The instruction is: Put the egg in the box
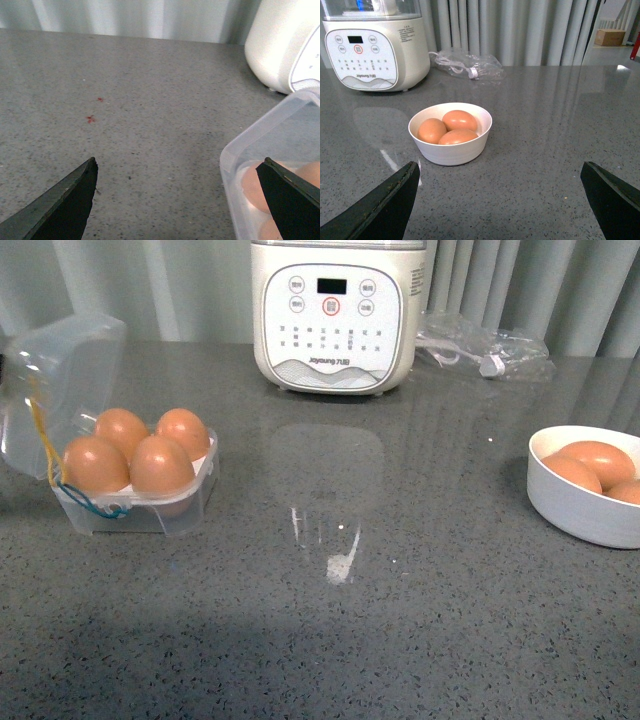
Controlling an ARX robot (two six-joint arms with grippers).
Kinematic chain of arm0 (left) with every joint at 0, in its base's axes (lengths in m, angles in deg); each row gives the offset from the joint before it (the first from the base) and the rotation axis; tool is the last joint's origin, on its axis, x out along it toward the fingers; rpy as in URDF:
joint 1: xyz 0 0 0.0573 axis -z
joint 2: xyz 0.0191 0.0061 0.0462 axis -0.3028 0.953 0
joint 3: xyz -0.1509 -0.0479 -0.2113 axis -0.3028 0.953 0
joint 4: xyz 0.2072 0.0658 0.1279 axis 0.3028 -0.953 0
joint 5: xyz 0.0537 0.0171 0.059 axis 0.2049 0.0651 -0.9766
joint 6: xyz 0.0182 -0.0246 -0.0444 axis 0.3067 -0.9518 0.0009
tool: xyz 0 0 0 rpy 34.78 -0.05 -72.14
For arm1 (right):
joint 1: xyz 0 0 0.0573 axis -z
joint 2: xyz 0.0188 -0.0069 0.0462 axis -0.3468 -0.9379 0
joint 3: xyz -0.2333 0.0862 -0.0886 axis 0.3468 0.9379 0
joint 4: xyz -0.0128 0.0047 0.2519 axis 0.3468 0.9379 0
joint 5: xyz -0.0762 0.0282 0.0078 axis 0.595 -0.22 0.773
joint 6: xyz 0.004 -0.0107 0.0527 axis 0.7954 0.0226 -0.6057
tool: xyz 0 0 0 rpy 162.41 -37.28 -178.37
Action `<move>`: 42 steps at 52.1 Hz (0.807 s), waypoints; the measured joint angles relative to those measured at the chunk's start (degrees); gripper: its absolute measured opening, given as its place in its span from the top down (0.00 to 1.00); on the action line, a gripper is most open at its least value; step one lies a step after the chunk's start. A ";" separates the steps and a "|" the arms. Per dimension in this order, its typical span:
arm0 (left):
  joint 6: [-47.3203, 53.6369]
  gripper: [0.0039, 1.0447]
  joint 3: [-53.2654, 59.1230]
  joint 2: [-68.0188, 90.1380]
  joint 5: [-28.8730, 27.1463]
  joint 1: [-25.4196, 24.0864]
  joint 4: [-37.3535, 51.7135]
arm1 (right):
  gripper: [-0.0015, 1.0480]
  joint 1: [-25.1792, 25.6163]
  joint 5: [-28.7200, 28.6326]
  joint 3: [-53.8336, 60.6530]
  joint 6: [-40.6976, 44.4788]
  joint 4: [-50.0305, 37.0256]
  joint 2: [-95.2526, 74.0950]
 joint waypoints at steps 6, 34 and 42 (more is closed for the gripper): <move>-2.67 0.06 -0.11 -2.25 2.10 0.44 -2.78 | 0.07 0.00 0.00 0.00 0.00 0.00 0.00; -12.90 0.09 5.57 -21.55 2.99 -8.63 -21.05 | 0.07 0.00 0.00 0.00 0.00 0.00 0.00; -2.93 0.40 14.01 -25.16 8.98 -7.06 -5.49 | 0.07 0.00 -0.04 0.00 0.00 0.00 0.00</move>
